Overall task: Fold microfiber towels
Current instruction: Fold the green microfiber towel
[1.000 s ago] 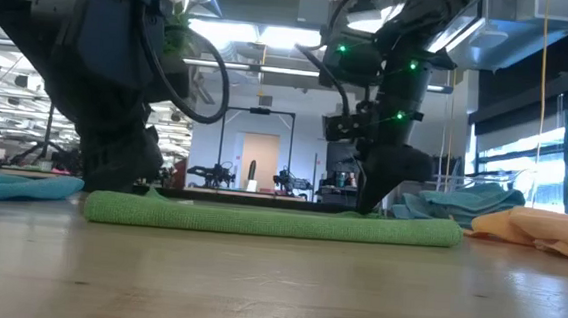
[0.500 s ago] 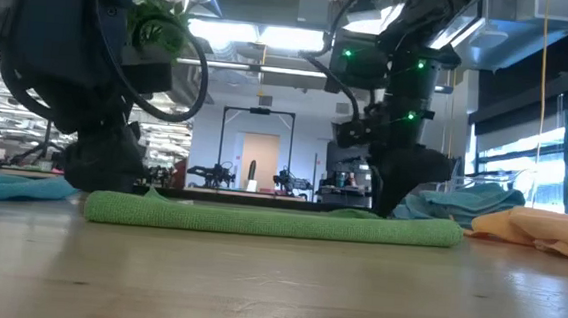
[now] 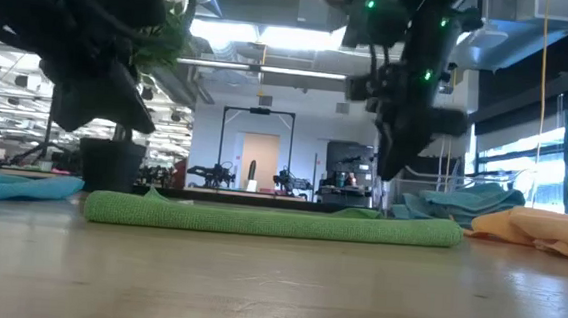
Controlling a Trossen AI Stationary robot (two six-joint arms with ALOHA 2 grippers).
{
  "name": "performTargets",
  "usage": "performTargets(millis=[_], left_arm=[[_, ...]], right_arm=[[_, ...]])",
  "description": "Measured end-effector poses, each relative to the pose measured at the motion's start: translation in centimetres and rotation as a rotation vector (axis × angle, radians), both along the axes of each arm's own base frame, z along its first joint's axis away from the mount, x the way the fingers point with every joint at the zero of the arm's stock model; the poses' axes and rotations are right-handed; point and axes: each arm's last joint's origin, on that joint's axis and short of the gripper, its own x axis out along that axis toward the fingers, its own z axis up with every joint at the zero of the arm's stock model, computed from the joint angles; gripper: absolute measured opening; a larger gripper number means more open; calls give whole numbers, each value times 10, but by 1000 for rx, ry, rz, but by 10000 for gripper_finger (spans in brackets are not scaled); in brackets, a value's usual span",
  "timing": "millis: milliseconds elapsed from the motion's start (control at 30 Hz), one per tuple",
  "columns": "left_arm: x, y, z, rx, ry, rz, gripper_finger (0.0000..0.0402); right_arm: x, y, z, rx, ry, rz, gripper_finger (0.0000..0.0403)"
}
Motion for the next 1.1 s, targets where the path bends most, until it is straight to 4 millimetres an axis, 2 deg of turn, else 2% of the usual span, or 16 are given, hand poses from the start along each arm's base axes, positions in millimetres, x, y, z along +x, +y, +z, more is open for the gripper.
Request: performTargets(millis=[100, 233, 300, 433, 533, 667, 867, 1100], left_arm=[[3, -12, -3, -67, 41, -83, 94], [-1, -39, -5, -66, 103, -287, 94], [-6, -50, -5, -48, 117, -361, 94], [-9, -62, -6, -57, 112, -444, 94], [-7, -59, -10, -36, 145, -468, 95], [5, -40, -17, -77, 189, -434, 95], [20, -20, -26, -273, 276, -436, 81], [27, -18, -27, -478, 248, -405, 61]], right_arm=[[-2, 16, 10, 226, -54, 89, 98], [-1, 54, 20, 440, -253, 338, 99], [-5, 71, 18, 506, -329, 439, 99], [-15, 94, 3, 538, -413, 488, 99], [-18, 106, -12, 558, -507, 489, 99], [-22, 119, -26, 617, -629, 500, 99], [-29, 126, -43, 708, -585, 387, 99], [-29, 125, -48, 649, -585, 473, 99]])
